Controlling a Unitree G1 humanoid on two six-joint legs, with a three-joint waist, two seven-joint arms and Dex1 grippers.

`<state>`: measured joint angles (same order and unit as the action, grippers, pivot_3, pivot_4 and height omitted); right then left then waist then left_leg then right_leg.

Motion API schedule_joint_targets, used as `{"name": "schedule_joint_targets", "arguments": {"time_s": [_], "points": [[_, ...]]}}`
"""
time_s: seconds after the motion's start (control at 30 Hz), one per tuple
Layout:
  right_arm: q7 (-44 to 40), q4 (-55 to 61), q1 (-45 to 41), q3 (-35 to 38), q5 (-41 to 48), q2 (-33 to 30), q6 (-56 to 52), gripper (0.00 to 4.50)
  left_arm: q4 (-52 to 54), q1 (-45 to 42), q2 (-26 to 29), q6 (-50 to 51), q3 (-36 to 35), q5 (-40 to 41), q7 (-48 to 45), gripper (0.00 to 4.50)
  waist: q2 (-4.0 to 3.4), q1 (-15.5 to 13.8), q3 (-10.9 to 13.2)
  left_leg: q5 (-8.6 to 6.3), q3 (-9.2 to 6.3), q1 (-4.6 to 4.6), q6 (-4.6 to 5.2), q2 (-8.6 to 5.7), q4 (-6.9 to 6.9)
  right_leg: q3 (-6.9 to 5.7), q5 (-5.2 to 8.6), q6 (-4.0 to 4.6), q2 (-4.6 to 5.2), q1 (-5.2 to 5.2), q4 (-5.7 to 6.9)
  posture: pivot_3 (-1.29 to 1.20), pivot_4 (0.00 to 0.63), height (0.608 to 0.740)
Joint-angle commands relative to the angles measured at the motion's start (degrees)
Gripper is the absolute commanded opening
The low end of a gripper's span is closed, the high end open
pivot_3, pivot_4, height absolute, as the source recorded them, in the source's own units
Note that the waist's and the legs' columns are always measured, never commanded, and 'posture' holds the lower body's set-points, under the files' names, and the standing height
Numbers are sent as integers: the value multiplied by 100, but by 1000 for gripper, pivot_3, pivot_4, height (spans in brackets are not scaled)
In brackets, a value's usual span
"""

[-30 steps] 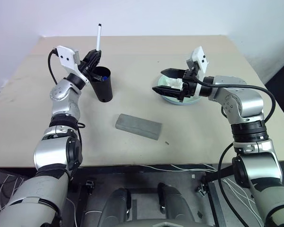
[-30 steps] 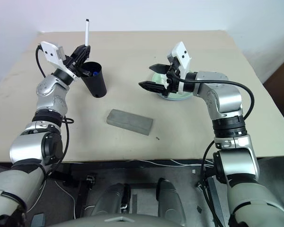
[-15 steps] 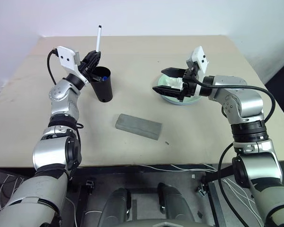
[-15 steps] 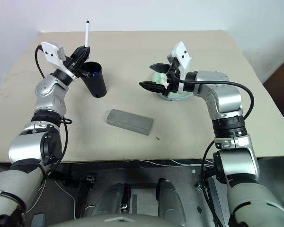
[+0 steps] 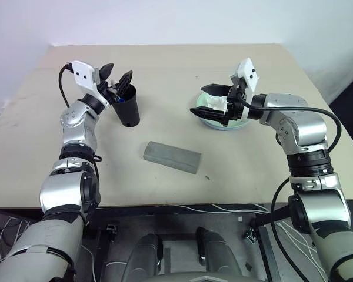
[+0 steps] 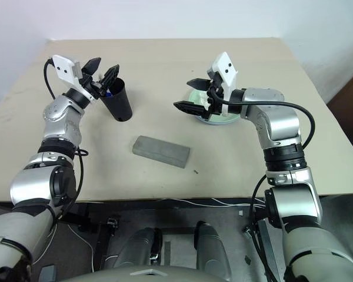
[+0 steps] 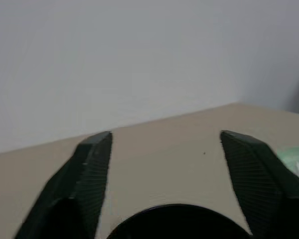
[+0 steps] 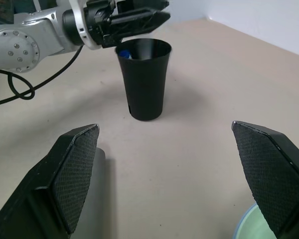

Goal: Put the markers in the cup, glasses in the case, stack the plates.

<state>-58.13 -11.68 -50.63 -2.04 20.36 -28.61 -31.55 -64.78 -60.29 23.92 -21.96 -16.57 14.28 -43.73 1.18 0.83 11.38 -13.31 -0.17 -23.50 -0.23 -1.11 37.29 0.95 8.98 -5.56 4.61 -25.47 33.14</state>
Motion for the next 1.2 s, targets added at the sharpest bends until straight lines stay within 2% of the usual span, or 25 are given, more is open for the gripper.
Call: {"name": "schedule_joint_targets", "arguments": {"time_s": [0.03,0.33,0.53,0.73,0.97,1.07,1.2], "points": [[2,46,-72,53,5,-31,137,4500,194,-24,127,-121,-41,30,-24,4462,0,-2,0,0,0,0,0,0,0,0,0,0,0,0,0,0,150,733],[-12,-58,-150,40,3,12,190,4500,396,-21,241,-52,-110,131,-26,4462,0,-3,0,0,1,0,0,0,0,0,0,0,0,0,0,0,150,733],[-78,-112,-181,89,54,-18,201,4500,1430,393,656,535,-257,506,-341,4462,0,36,0,0,1,1,0,3,-3,1,-1,0,-2,-1,1,0,150,733],[-162,-159,-155,263,235,-41,165,4500,3882,1796,1268,2202,-345,1238,-799,4462,-1,36,0,0,1,2,0,18,-2,3,-1,0,1,-1,3,0,150,733],[-245,96,161,536,571,-203,-7,4500,5729,3429,1777,3103,-695,1704,-869,4462,-1,6,0,-1,-1,4,-1,27,-3,2,13,26,2,0,1,0,150,733],[-364,238,402,573,672,-343,-77,4500,6160,3943,1769,3297,-784,1911,-962,4462,-1,-2,0,-1,1,3,-2,28,-4,2,15,29,6,0,-6,0,150,733],[-427,392,597,524,771,-449,-292,4500,6320,4209,1750,3289,-713,1895,-1024,4462,-1,11,0,-1,4,4,-2,29,-3,3,16,30,2,0,-8,0,150,733]]}}
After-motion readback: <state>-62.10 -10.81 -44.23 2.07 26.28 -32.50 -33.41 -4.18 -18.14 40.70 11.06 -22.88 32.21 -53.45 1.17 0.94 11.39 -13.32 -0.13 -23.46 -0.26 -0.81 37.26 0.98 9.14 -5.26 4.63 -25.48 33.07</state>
